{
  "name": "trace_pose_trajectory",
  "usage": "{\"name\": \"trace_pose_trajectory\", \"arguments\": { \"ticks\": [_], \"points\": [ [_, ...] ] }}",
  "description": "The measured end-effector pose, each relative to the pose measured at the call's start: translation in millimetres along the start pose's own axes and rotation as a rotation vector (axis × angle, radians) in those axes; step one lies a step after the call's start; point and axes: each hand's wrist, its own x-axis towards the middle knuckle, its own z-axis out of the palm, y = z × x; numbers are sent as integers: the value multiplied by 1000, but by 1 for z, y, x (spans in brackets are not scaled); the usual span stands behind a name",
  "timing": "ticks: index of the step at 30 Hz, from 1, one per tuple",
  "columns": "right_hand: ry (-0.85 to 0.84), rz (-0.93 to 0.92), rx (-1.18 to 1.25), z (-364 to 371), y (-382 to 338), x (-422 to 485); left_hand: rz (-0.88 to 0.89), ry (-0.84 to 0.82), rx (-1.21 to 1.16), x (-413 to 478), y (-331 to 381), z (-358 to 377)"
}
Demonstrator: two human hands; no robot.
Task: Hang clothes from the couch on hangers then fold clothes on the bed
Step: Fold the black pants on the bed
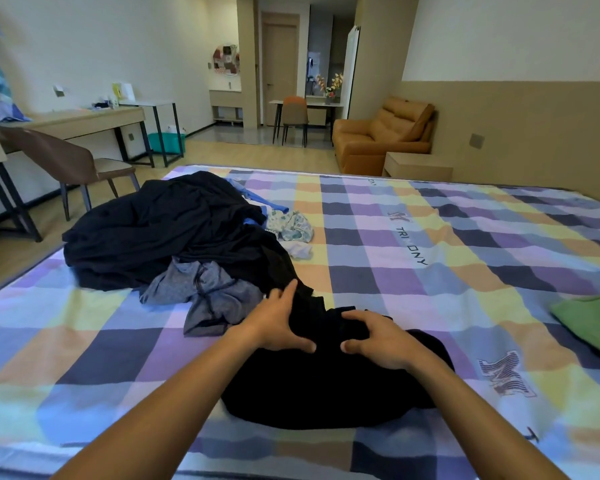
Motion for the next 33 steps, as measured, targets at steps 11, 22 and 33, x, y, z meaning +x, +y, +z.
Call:
{"name": "trace_pose_trajectory", "arguments": {
  "ticks": [11,22,33],
  "points": [
    [102,-311,414,-40,-22,-4,164,63,-1051,-39,60,-67],
    [298,-371,500,-94,-70,-14,321,341,-1378,-48,56,-102],
    [277,-455,496,-132,-81,-21,346,-164,-975,-44,58,-109]
  ]
}}
